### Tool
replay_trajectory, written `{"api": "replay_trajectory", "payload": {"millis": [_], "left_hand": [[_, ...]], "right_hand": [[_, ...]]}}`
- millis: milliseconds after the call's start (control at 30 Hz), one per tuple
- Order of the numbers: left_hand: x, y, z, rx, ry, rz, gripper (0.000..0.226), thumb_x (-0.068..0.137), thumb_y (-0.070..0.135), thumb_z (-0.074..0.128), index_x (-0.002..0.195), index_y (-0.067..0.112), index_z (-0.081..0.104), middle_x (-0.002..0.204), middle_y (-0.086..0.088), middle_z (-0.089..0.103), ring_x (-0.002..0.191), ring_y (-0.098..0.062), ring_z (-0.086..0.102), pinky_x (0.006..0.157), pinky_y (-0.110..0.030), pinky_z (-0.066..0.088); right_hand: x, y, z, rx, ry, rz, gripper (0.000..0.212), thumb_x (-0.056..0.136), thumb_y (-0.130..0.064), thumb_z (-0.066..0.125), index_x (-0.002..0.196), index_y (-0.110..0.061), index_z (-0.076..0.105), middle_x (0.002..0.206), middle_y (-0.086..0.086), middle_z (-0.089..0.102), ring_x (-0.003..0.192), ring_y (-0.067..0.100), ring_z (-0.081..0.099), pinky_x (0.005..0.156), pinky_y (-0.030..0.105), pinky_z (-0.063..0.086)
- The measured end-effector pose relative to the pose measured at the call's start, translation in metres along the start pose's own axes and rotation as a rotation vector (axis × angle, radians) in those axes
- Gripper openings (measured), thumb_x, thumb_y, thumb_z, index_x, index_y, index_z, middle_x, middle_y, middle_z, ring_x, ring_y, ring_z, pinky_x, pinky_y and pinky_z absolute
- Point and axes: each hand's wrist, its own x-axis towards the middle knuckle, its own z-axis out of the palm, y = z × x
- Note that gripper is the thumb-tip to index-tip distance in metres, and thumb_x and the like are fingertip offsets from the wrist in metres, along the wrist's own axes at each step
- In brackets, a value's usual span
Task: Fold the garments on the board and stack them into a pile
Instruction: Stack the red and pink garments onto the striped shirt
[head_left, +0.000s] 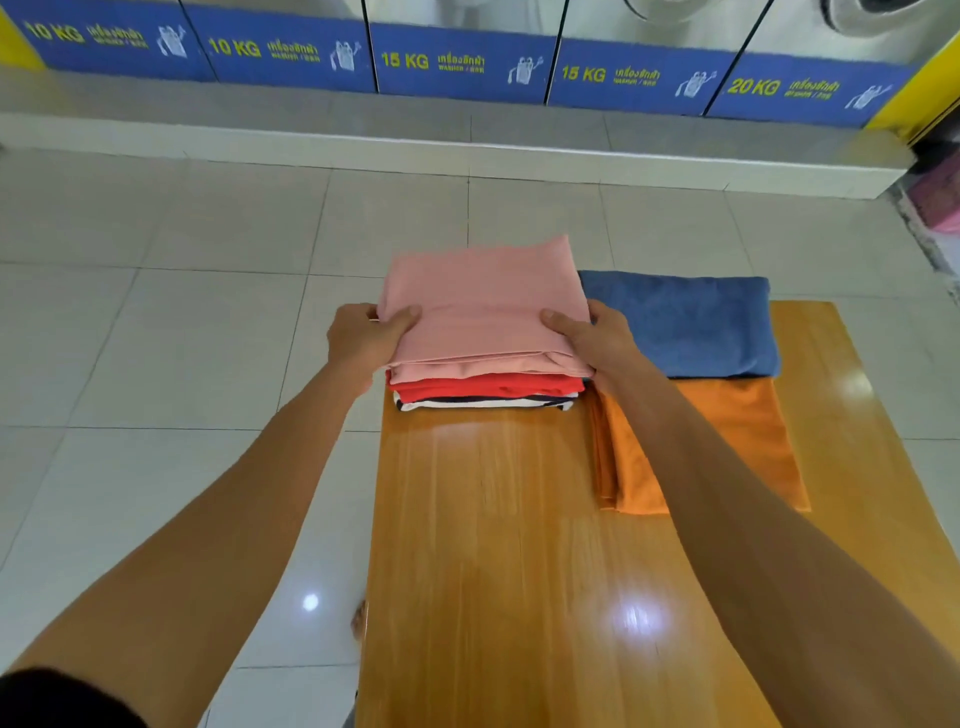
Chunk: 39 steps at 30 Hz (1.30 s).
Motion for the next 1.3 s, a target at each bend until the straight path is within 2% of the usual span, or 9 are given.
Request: {"api": "replay_trajectory", "payload": {"millis": [267,400,533,600,700,800,967,1133,1300], "left_hand": [[0.007,0.001,-0.002,-0.015,0.045,0.055,0.056,0.077,0.048,0.076,0.115,0.008,0.067,0.101,-0.002,0.066,0.093,-0.024,0.063,0.079,-0.037,0.054],[0.005,-0.008,0.003,0.070,0.006,-0.003,0.056,0.079,0.055,0.070,0.109,0.009,0.065,0.099,-0.005,0.066,0.094,-0.028,0.065,0.070,-0.033,0.051],[-0.007,0.002,0.001,0.005,-0.011,-0.060,0.069,0.080,0.056,0.068,0.132,0.015,0.047,0.118,-0.001,0.056,0.100,-0.022,0.057,0.060,-0.025,0.045],[-0.021,0.004,-0.003,-0.033,-0.064,-0.068,0.083,0.078,0.061,0.068,0.141,0.020,0.034,0.129,-0.003,0.053,0.107,-0.023,0.056,0.067,-0.028,0.052],[-0.043,-0.005,-0.010,0.043,-0.150,0.178,0.105,0.068,0.059,0.079,0.148,0.034,0.016,0.134,0.007,0.045,0.114,-0.016,0.050,0.084,-0.026,0.052],[-0.054,-0.021,-0.013,0.238,-0.200,0.413,0.091,0.072,0.033,0.085,0.144,0.031,0.030,0.131,0.008,0.042,0.112,-0.009,0.042,0.078,-0.011,0.042],[-0.039,-0.031,-0.016,0.089,-0.148,0.315,0.054,0.077,0.010,0.079,0.125,0.031,0.062,0.121,0.004,0.059,0.099,-0.012,0.059,0.078,-0.020,0.054],[-0.033,-0.039,-0.015,-0.038,-0.141,0.232,0.051,0.074,0.006,0.082,0.117,0.030,0.069,0.113,0.003,0.067,0.106,-0.018,0.063,0.089,-0.032,0.057],[-0.038,-0.036,-0.009,0.320,-0.054,0.333,0.054,0.073,0.024,0.079,0.124,0.029,0.061,0.123,-0.003,0.058,0.111,-0.025,0.058,0.088,-0.030,0.051]], "right_hand": [[0.003,0.009,-0.003,-0.016,0.071,-0.057,0.047,0.082,-0.030,0.081,0.121,-0.010,0.063,0.111,0.002,0.068,0.099,0.018,0.066,0.080,0.027,0.056],[0.001,0.016,0.002,-0.111,0.140,-0.074,0.043,0.082,-0.040,0.080,0.111,-0.012,0.066,0.103,0.000,0.069,0.091,0.015,0.065,0.075,0.026,0.054],[0.000,0.015,-0.001,-0.221,0.241,-0.085,0.037,0.088,-0.043,0.069,0.083,-0.007,0.067,0.073,0.000,0.063,0.071,0.017,0.060,0.060,0.030,0.049],[-0.004,0.017,-0.003,-0.306,0.262,-0.079,0.043,0.093,-0.044,0.061,0.071,-0.007,0.059,0.062,0.000,0.051,0.062,0.017,0.051,0.053,0.028,0.039],[-0.009,0.022,-0.005,-0.356,0.261,-0.069,0.046,0.096,-0.046,0.056,0.083,-0.003,0.065,0.070,0.004,0.058,0.069,0.020,0.058,0.056,0.028,0.043],[-0.015,0.023,-0.007,-0.339,0.226,-0.090,0.045,0.096,-0.049,0.058,0.105,-0.006,0.064,0.092,0.003,0.065,0.083,0.019,0.063,0.060,0.024,0.048],[-0.023,0.029,-0.011,-0.235,0.163,-0.155,0.054,0.090,-0.049,0.068,0.133,-0.020,0.054,0.115,0.004,0.065,0.098,0.021,0.067,0.082,0.044,0.061],[-0.019,0.027,-0.010,-0.135,0.172,-0.116,0.048,0.090,-0.039,0.071,0.132,-0.021,0.057,0.117,0.000,0.064,0.100,0.019,0.065,0.088,0.043,0.059],[-0.016,0.027,-0.008,-0.323,0.225,-0.125,0.041,0.096,-0.042,0.060,0.128,-0.016,0.059,0.117,0.002,0.065,0.102,0.020,0.062,0.082,0.033,0.053]]}}
